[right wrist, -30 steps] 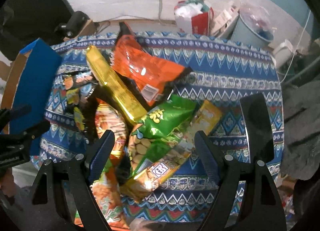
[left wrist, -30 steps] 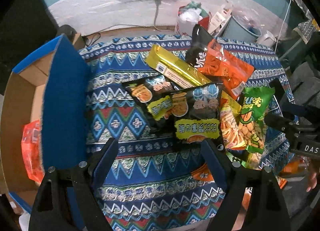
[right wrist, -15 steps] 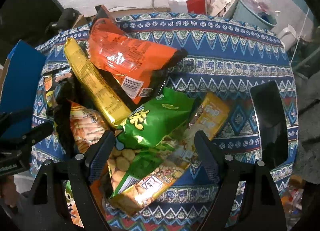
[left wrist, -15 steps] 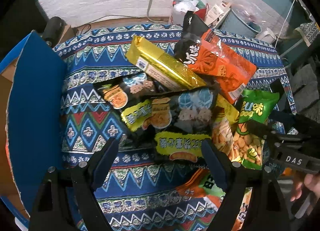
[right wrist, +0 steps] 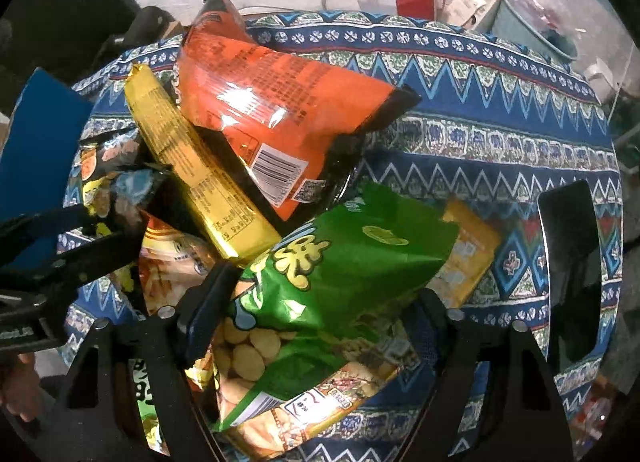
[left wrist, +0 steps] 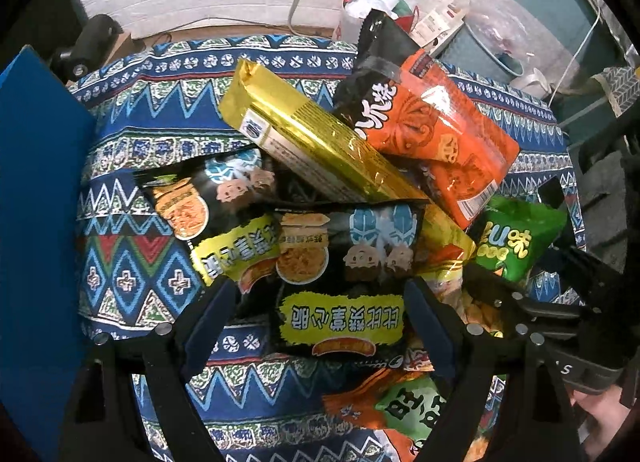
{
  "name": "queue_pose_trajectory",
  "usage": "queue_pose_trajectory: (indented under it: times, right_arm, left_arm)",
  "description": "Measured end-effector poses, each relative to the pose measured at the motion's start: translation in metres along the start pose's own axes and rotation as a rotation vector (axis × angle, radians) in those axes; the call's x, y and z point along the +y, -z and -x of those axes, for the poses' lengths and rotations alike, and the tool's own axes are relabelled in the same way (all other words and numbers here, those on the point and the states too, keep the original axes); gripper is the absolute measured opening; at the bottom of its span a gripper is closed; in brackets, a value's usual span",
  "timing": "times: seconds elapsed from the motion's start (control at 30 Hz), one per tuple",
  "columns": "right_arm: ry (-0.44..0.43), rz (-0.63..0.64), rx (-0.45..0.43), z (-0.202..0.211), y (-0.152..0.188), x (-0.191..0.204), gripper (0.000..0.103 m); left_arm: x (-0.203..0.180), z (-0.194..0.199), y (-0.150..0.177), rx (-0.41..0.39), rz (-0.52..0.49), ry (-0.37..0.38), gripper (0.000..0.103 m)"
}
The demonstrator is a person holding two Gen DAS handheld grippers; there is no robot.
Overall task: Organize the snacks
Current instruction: 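Grasp black noodle-snack bag with left tool while right tool grasps green peanut bag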
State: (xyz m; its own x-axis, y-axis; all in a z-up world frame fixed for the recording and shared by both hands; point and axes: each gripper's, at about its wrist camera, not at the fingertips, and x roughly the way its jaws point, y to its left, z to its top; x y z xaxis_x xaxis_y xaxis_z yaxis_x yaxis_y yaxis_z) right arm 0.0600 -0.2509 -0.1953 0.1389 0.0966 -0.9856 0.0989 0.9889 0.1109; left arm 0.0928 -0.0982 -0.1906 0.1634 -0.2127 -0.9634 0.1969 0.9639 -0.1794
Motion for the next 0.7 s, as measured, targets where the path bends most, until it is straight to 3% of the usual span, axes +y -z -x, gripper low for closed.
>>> queue_pose_trajectory:
  times: [0.1,0.13,0.27,0.4,0.7]
  right_arm:
    - [-0.009,0.005,-0.015,0.005,-0.001,-0.004,0.066]
    - [-0.016,0.002,-0.021,0.006,-0.001,-0.006,0.058]
    - [0.016,0.005,-0.05,0.017,0.0,-0.01,0.054]
    - [0.031,0.002,-0.083,0.029,0.0,-0.015,0.053]
    - [0.009,-0.012,-0.086,0.037,0.008,-0.02,0.053]
  left_arm:
    - [-0.003,-0.003,0.0,0.003,-0.011,-0.011,0.09]
    - [-0.006,-0.004,-0.001,0.001,-0.015,-0.014,0.09]
    - [-0.012,-0.006,-0.001,-0.006,-0.04,-0.023,0.089]
    - [-0.017,-0.008,0.004,0.026,-0.074,-0.043,0.084]
    - [-0.031,-0.024,0.014,0.045,-0.102,-0.108,0.088]
